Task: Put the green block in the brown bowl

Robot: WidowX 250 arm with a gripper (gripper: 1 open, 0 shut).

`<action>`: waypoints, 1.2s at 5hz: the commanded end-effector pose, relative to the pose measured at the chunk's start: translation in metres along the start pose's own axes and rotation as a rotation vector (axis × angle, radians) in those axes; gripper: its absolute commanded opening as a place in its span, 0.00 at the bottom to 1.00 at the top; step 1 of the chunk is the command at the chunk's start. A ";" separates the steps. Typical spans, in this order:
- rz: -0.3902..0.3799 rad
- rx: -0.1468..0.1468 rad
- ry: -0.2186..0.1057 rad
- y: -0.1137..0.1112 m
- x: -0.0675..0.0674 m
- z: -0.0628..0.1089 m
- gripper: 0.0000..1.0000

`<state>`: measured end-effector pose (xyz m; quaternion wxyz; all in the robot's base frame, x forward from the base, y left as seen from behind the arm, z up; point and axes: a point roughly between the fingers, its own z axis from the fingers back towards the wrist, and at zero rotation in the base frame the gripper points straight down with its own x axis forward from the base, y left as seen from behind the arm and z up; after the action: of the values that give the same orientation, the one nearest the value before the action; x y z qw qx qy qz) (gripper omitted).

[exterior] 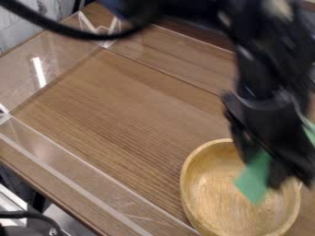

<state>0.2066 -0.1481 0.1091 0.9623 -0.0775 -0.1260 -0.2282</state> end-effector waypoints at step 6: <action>0.145 -0.027 -0.023 -0.002 -0.008 0.003 0.00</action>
<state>0.1931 -0.1455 0.0994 0.9755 -0.0913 -0.1076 -0.1686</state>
